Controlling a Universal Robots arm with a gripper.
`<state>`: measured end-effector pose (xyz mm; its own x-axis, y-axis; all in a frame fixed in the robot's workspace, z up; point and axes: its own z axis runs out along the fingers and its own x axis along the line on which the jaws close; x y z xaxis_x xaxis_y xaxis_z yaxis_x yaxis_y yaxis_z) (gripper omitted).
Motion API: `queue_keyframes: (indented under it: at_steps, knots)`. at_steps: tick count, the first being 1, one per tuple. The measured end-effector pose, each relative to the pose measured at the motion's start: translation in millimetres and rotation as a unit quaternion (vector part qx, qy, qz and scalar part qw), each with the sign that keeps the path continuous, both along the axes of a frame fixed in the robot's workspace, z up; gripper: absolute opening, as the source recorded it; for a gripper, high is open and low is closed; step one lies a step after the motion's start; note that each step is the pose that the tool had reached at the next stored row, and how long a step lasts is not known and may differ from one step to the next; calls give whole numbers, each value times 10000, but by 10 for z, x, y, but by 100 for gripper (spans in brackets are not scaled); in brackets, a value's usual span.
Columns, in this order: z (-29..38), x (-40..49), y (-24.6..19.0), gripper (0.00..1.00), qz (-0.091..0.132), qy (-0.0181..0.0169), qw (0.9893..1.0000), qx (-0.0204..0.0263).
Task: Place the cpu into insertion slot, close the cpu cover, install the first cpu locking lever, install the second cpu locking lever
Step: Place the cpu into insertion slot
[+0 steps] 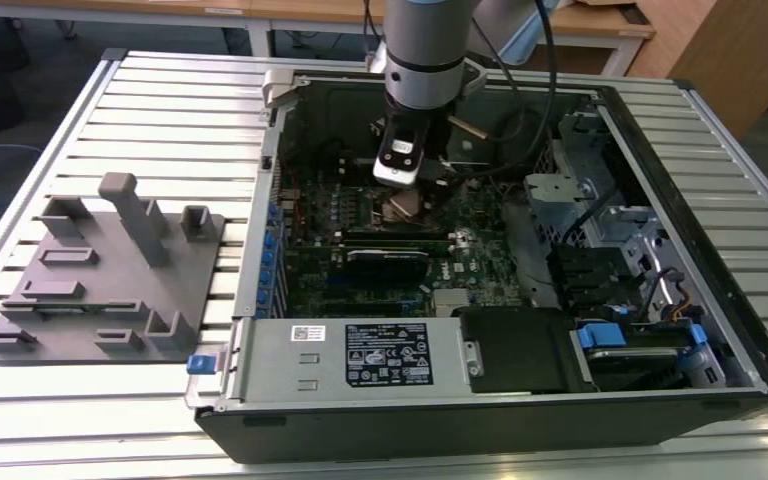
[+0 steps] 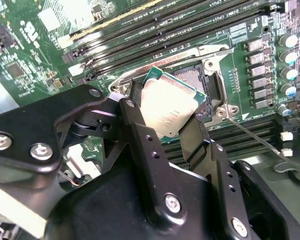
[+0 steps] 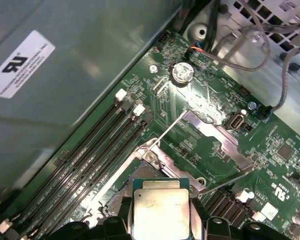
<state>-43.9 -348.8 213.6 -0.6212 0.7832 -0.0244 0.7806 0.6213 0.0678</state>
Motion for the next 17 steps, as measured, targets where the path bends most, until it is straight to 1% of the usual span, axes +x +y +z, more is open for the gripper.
queue_keyframes:
  at_steps: [2,4,6,7,9,17]
  knots:
    - [0,0,0,54,-161,1,9999,0]
    - [0,0,0,54,-333,0,9994,0]
    - [0,0,0,54,-489,0,9988,0]
    - [0,0,1,54,-592,1,9982,0]
    - [-1,0,7,54,-702,0,9975,0]
    - [-4,0,47,54,-836,0,9965,2]
